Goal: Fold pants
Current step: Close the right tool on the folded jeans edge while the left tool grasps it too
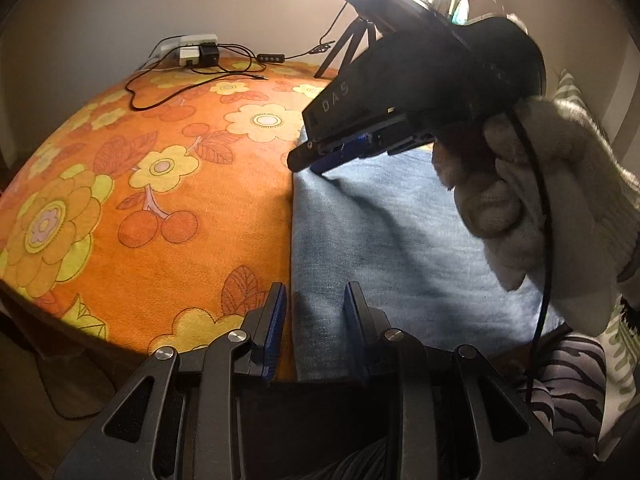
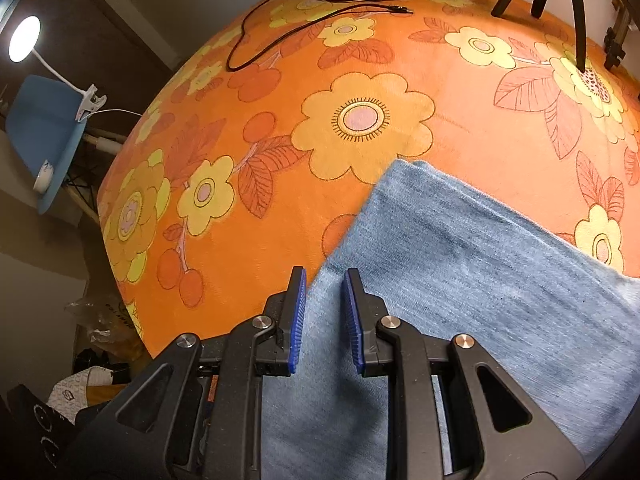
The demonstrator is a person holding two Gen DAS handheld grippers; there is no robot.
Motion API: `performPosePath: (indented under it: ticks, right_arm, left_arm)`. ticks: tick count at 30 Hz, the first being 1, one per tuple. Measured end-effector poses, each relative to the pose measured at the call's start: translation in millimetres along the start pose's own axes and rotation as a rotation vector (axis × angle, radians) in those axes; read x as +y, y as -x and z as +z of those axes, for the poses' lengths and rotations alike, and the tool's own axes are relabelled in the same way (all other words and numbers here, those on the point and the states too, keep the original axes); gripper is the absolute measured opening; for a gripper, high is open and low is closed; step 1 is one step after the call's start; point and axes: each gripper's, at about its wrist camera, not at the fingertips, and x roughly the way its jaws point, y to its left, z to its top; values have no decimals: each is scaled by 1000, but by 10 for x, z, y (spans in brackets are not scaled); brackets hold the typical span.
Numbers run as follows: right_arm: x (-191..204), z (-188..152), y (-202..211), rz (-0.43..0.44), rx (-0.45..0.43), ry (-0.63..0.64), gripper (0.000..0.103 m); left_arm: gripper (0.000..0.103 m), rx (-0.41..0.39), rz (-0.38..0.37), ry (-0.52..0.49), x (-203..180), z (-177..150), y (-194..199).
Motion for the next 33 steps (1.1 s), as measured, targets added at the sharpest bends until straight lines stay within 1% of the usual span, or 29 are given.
performPosePath:
  ticks: [4, 7, 8, 13, 18, 22, 27, 28, 29, 31, 32, 33]
  right_arm:
    - [44, 28, 75, -38, 2, 3, 22]
    - [97, 51, 139, -82, 5, 24, 34]
    - [117, 59, 156, -97, 6, 33, 36]
    - [218, 131, 134, -133, 47, 57, 38]
    - [365, 183, 29, -215, 84, 105, 38]
    - [398, 196, -91, -277, 129, 105, 38]
    - [416, 195, -225, -298, 157, 103, 38]
    - [405, 194, -240, -301, 158, 94, 36]
    - [398, 194, -248, -309, 156, 90, 30]
    - [389, 194, -239, -330, 154, 91, 23]
    - [375, 196, -228, -323, 153, 85, 17]
    - [356, 194, -214, -315, 151, 80, 15]
  left_arm:
    - [29, -2, -8, 7, 16, -17, -9]
    - [28, -6, -22, 18, 37, -24, 13]
    - [29, -10, -29, 25, 52, -28, 33]
    - [28, -20, -58, 68, 141, -45, 114]
    - [28, -21, -75, 99, 214, -76, 173]
    - [28, -20, -87, 116, 254, -81, 167]
    - [28, -18, -102, 112, 236, -43, 140]
    - [29, -17, -108, 109, 227, -30, 136]
    - [37, -19, -112, 101, 226, -24, 136]
    - [44, -25, -113, 95, 202, -1, 135]
    - [44, -26, -115, 91, 186, 17, 127]
    - [44, -25, -116, 90, 180, 31, 118]
